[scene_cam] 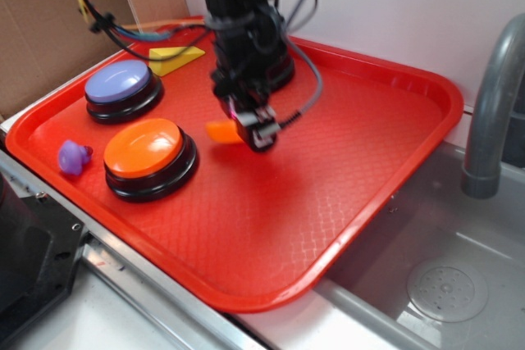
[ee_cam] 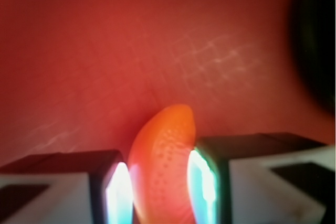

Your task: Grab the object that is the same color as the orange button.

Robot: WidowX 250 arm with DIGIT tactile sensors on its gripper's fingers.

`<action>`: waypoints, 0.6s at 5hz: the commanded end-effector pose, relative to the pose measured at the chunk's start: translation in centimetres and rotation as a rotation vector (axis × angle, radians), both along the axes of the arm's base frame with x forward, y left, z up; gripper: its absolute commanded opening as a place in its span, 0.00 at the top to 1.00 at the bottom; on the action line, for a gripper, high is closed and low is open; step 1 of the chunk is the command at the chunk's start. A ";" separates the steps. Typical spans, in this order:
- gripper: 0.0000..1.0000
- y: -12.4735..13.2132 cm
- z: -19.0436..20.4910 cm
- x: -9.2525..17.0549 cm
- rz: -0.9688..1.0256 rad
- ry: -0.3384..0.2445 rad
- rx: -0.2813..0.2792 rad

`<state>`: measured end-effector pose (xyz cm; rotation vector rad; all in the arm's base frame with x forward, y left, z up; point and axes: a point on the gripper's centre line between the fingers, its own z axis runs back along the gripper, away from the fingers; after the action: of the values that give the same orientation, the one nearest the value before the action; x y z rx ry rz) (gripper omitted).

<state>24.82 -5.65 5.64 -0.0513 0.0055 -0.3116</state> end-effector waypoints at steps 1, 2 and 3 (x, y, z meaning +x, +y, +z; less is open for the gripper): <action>1.00 2.3 8.4 -1.2 0.177 -0.023 0.007; 1.00 3.5 10.5 -1.8 0.266 -0.027 -0.023; 1.00 4.5 12.8 -2.1 0.398 -0.059 -0.017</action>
<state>22.35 -1.16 16.86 -0.0563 -0.0039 0.0654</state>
